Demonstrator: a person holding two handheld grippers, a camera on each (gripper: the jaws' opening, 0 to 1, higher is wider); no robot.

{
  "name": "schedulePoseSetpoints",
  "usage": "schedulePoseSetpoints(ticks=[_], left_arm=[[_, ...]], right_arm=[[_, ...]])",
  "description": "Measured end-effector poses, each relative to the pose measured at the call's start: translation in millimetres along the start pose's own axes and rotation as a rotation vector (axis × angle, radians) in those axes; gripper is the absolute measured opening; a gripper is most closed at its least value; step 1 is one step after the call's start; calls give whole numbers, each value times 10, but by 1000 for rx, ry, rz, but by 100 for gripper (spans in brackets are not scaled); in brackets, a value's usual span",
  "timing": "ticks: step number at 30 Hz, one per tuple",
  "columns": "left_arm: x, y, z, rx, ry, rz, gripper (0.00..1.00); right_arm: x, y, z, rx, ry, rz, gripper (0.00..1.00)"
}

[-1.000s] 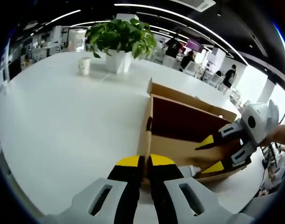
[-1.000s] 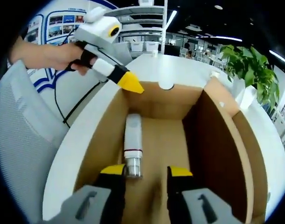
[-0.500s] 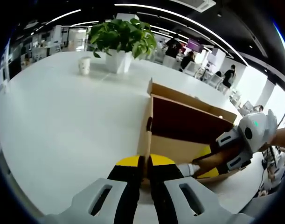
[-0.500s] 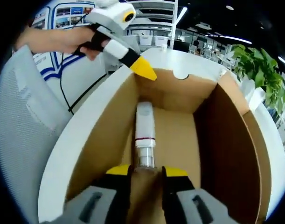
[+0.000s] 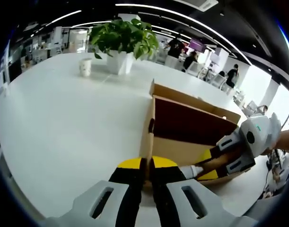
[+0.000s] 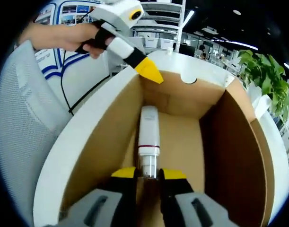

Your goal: Operate the shoe box by opening the lid, removing the specified soft item, and placing it in the target area until the item is outside and the box remains undamaged.

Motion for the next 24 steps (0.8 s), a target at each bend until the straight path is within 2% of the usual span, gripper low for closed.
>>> schedulePoseSetpoints(ticks=[4, 9, 15, 24], left_arm=[[-31, 7, -10, -20, -9, 40, 4], [-29, 15, 11, -13, -15, 74, 4], [-32, 16, 8, -12, -27, 112, 5], [-58, 29, -101, -17, -76, 184, 15]], right_arm=[[1, 17, -44, -2, -13, 7, 15], [-21, 83, -104, -25, -42, 34, 14], [-61, 159, -214, -41, -88, 20, 13], [-85, 305, -508, -91, -169, 15, 13]])
Point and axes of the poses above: the point that each gripper's makers call its tool centre point, and the gripper's own axes: z roughly forward along the fingers, x roughly to its left, y roughly out of its top, the point moved 2 cm from there along -z, roughly backward along the fingers, and after that the axes turned 8 degrees about -x, right-handed, at the moved point
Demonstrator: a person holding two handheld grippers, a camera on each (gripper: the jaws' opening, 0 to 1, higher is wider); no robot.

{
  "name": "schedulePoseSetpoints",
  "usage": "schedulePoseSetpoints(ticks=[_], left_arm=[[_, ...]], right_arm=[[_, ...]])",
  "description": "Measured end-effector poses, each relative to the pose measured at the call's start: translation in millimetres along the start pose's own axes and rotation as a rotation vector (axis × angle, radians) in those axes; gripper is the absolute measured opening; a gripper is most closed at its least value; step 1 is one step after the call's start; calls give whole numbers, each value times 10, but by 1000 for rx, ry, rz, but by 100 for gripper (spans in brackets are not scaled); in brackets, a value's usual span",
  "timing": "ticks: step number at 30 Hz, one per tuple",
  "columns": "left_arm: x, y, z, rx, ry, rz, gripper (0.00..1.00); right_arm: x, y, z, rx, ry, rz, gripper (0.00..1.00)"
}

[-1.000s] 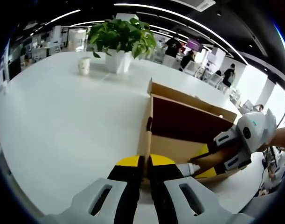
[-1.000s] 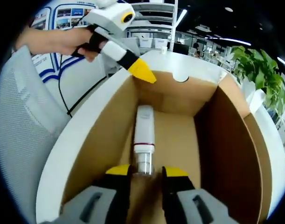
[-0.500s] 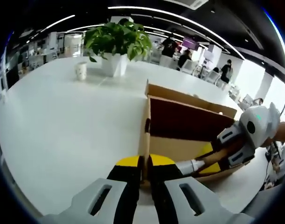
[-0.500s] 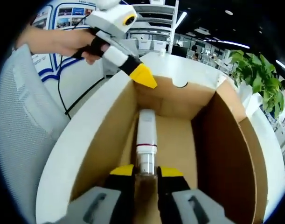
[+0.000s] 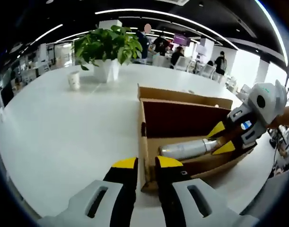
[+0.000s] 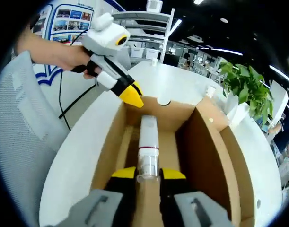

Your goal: Operate the shoe box by opening the lid, removing the specified soft item, and placing it in the target area until the item is outside and the box remains undamaged.

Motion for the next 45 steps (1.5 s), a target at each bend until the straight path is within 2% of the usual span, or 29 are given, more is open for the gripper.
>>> schedulePoseSetpoints(ticks=[10, 15, 18, 21, 23, 26, 32, 36, 38, 41, 45], left_arm=[[-180, 164, -39, -14, -75, 148, 25], [-300, 201, -71, 10, -130, 236, 28], [-458, 254, -91, 14, -211, 313, 30], [-562, 307, -110, 17, -260, 361, 32], [-677, 336, -124, 20, -321, 397, 35], [-818, 339, -133, 50, -388, 463, 38], [-1055, 397, -139, 53, -498, 558, 38], [-1250, 362, -164, 72, -610, 678, 40], [-1347, 297, -198, 107, -680, 729, 42], [-1407, 264, -208, 126, -721, 800, 43], [-1496, 258, -205, 134, -763, 815, 39]], right_arm=[[13, 83, -360, -49, -84, 31, 14], [40, 123, -513, -59, -107, 27, 14], [44, 142, -592, -62, -120, 28, 14], [77, 165, -681, -63, -128, 20, 14], [102, 167, -729, -60, -132, 10, 14], [143, 176, -791, -62, -133, 9, 14], [262, 151, -918, -51, -122, 8, 14], [331, 124, -986, -40, -115, -3, 14], [365, 101, -1025, -32, -112, -10, 14], [435, 66, -1081, -20, -102, -17, 14], [497, 35, -1122, -5, -98, -29, 14]])
Point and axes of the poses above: the point that each gripper's makers call its tool centre point, and the gripper's own axes: z roughly forward along the fingers, x roughly to its left, y roughly out of its top, the point moved 2 cm from there along -z, roughly backward along the fingers, and after that the axes turned 8 degrees about -x, right-handed, at the moved point
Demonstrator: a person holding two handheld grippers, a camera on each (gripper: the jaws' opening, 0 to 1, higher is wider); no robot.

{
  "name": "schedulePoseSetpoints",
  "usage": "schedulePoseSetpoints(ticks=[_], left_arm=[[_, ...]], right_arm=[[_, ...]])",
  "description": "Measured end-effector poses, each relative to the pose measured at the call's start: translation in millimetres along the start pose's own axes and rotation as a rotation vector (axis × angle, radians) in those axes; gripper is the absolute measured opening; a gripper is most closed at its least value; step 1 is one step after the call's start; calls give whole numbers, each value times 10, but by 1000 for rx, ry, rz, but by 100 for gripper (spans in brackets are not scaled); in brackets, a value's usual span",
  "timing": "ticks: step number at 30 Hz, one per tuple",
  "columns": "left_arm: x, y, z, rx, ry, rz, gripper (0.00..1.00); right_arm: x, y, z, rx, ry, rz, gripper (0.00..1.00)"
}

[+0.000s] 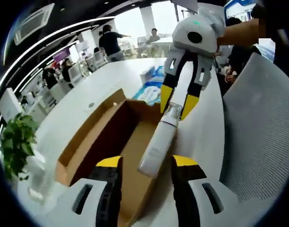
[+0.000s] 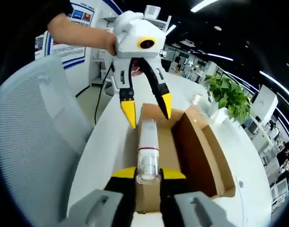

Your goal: Operate the shoe box by opening the lid, removing the specified soft item, and placing it in the target area until the item is outside and the box remains undamaged.

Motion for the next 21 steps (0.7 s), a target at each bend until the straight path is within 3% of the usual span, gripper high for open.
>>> schedulePoseSetpoints(ticks=[4, 11, 21], left_arm=[[-70, -7, 42, 19, -51, 32, 33], [-215, -43, 117, 73, -151, 91, 29], [-281, -20, 252, 97, -216, 145, 29]], right_arm=[[57, 14, -48, 4, 1, -12, 14], [100, 50, -99, 5, 3, -28, 14], [134, 57, -122, 16, 9, -54, 13]])
Point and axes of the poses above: the point that each gripper's makers call its tool centre point, and the gripper's own axes: z roughly forward along the fingers, x roughly to its left, y roughly out of its top, the point moved 2 cm from there along -z, roughly backward along the fingers, and after that the axes turned 8 degrees about -x, right-handed, at the moved point
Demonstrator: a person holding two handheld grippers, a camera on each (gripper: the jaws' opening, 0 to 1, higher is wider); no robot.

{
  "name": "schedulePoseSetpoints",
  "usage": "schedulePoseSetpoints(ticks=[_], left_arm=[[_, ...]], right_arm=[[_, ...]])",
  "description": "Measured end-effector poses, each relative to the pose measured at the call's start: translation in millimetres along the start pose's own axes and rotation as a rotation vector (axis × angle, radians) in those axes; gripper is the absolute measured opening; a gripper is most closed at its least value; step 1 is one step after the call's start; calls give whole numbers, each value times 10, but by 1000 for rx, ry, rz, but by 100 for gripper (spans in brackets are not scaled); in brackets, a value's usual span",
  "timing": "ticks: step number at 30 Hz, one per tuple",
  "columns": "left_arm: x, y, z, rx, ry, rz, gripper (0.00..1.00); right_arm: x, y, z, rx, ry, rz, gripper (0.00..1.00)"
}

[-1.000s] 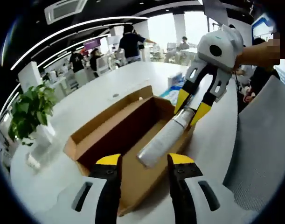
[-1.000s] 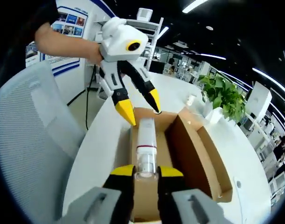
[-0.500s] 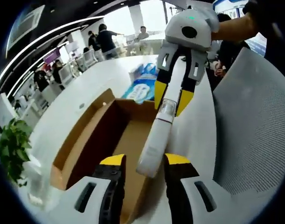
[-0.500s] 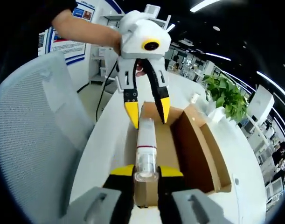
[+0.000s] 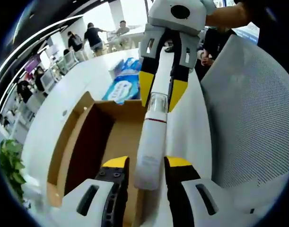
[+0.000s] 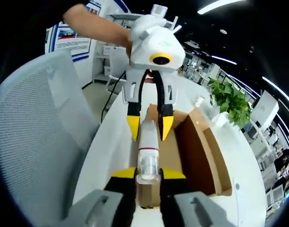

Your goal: Operate the shoe box by opening the lid, removing the specified soft item, and placing it in the target area until the item is outside and the box remains undamaged.

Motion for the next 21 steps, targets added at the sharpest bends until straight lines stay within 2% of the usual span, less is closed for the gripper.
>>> schedulePoseSetpoints(ticks=[7, 21], left_arm=[[-15, -5, 52, 18, -24, 38, 22], [46, -20, 118, 27, 1, 86, 23]], right_arm=[[-10, -26, -27, 6, -6, 10, 13], [-52, -24, -88, 5, -30, 18, 13]])
Point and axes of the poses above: the point that each gripper's makers call its tool centre point, and the gripper's own axes: z roughly forward along the fingers, x roughly to its left, y roughly out of its top, the point moved 2 cm from there along -z, roughly backward along the fingers, and after that the axes turned 8 degrees about -x, right-handed, at the moved point
